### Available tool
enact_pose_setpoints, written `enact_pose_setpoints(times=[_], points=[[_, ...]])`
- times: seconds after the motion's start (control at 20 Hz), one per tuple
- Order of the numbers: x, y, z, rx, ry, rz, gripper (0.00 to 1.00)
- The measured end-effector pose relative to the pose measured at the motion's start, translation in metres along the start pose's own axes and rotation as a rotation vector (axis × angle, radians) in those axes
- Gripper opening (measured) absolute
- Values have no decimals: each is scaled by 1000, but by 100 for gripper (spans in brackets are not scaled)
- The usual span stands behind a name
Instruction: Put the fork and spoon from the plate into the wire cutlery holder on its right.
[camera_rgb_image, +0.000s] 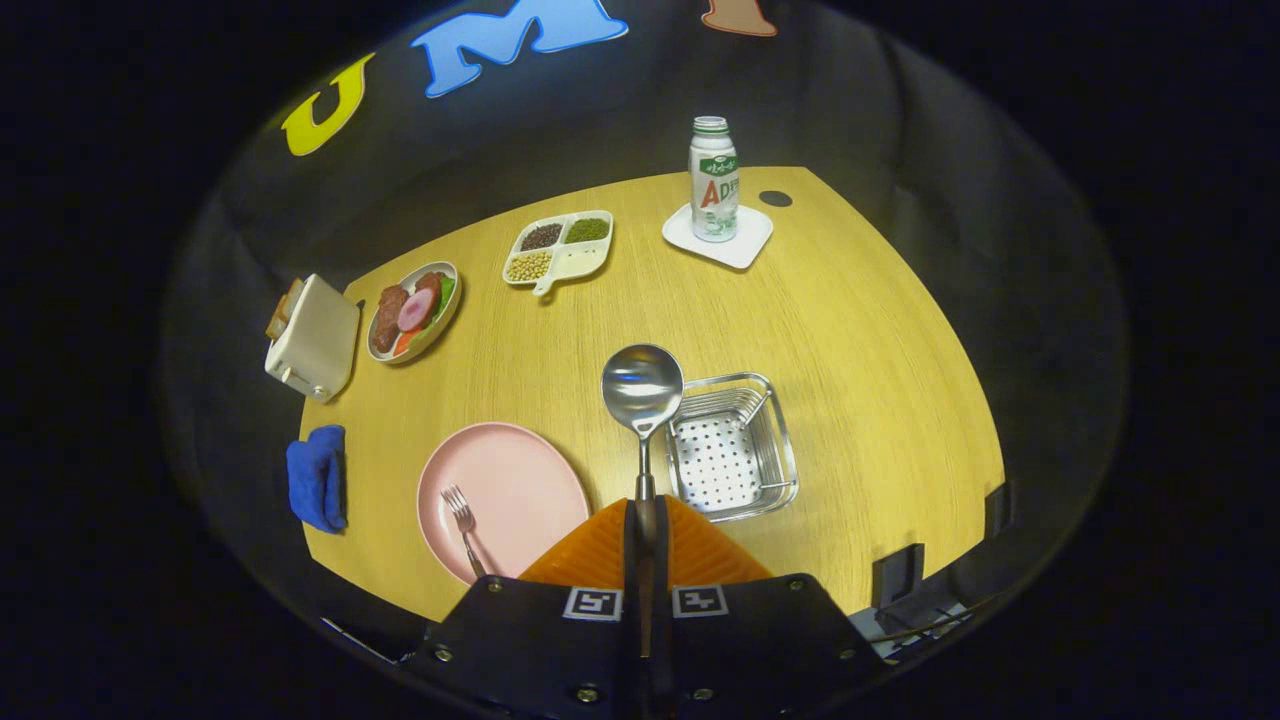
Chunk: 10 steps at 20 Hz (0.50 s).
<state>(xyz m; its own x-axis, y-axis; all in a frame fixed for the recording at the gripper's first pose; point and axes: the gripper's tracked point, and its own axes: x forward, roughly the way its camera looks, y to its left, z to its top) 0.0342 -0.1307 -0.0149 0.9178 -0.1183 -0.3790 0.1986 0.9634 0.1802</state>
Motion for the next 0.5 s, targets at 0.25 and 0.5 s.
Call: enact_pose_setpoints(times=[0.25,0.5], points=[[-6,-28,-12,-20,90,-19,4],[-4,-41,-21,-38,213,-15,4]])
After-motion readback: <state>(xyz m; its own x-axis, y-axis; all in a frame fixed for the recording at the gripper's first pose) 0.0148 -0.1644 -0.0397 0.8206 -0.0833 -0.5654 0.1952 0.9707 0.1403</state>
